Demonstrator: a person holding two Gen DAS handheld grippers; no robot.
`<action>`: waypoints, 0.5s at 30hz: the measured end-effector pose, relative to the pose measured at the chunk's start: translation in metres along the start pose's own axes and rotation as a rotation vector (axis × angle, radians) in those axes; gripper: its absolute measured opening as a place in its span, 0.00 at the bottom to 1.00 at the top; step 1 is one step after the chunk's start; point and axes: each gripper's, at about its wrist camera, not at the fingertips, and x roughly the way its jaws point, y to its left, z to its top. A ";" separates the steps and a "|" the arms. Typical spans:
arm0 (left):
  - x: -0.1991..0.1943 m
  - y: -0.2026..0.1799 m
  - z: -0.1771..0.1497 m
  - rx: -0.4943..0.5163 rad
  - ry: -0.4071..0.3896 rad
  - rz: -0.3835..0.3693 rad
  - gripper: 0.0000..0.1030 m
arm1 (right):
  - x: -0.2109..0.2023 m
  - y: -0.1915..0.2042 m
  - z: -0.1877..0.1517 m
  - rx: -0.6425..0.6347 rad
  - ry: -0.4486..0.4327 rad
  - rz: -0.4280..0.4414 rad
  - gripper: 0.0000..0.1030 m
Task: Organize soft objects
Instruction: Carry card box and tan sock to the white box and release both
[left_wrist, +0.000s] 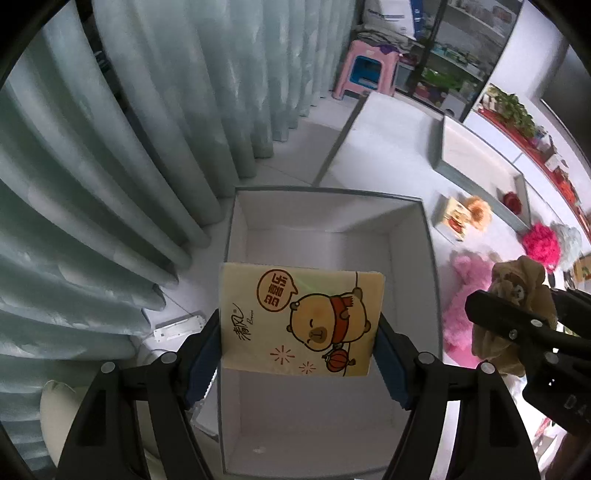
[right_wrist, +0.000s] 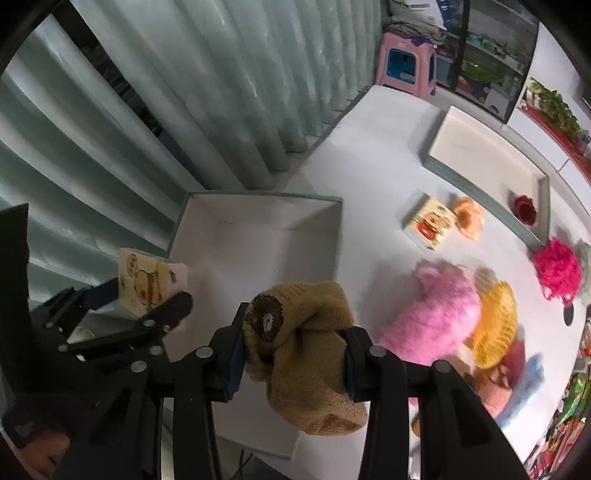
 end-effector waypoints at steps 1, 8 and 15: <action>0.005 0.001 0.003 -0.003 0.003 0.004 0.73 | 0.004 0.003 0.005 -0.001 0.003 0.004 0.43; 0.036 -0.003 0.017 0.012 0.029 0.041 0.73 | 0.029 0.003 0.040 0.005 0.011 -0.010 0.43; 0.058 -0.005 0.026 0.012 0.061 0.051 0.73 | 0.054 0.004 0.059 0.016 0.042 0.005 0.43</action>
